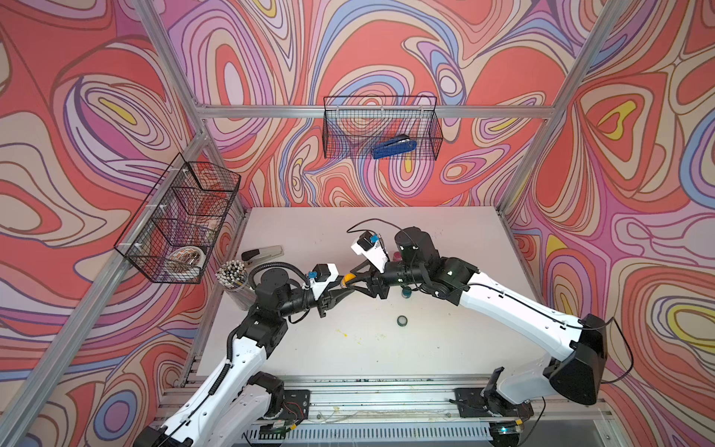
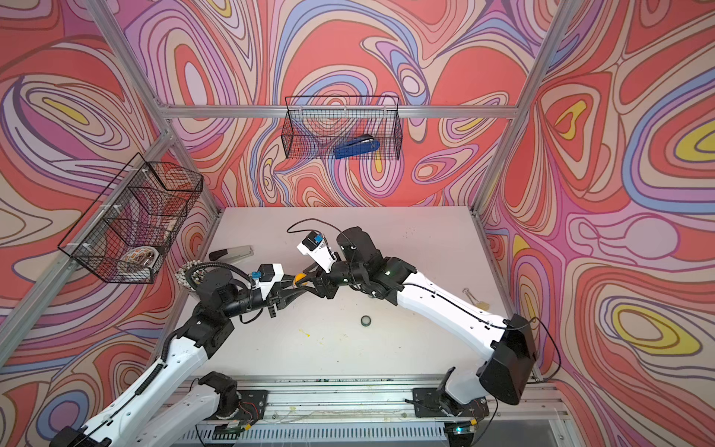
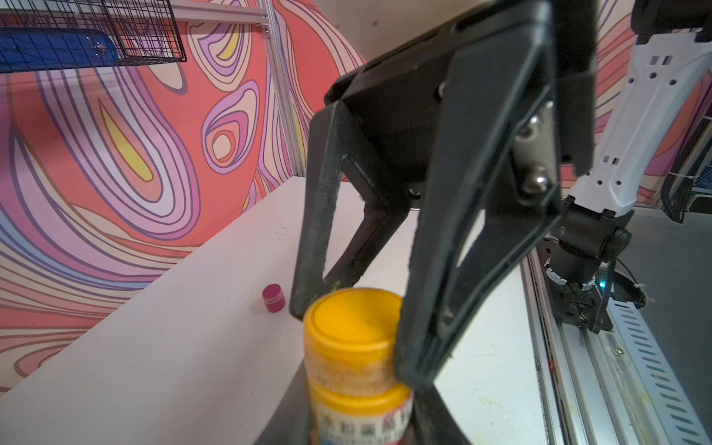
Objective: Close the paint jar lid
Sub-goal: Screw the lid onto the paint jar.
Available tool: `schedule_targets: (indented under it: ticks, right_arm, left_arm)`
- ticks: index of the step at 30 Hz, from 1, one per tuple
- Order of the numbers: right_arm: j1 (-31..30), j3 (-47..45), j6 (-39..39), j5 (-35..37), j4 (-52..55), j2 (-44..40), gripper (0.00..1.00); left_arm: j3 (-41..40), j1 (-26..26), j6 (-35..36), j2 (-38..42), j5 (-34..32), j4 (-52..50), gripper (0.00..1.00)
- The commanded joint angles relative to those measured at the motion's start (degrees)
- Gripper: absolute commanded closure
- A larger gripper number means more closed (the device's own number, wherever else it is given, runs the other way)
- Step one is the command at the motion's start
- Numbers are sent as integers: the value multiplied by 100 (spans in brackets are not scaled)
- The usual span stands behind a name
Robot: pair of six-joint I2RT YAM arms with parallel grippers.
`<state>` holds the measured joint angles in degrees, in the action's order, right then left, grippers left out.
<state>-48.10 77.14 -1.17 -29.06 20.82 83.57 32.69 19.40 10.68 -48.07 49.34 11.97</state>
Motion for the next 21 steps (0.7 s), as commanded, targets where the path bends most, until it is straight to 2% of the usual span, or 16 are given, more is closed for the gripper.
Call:
schedule_targets:
  ticks: [1,11,17,21]
  right_arm:
    - [19,125,-15,-60,44,-32,57]
    - [17,103,-344,7,-128,17,64]
    - [18,80,-1017,208,-418,165,68]
    - [-28,47,-1477,586,-567,306,70]
  left_arm:
    - [48,-37,7,70,23,60,77]
    - [100,-36,-31,63,-340,590,78]
    - [194,-37,258,-154,-839,995,77]
    - [300,25,481,-348,-1261,1263,78]
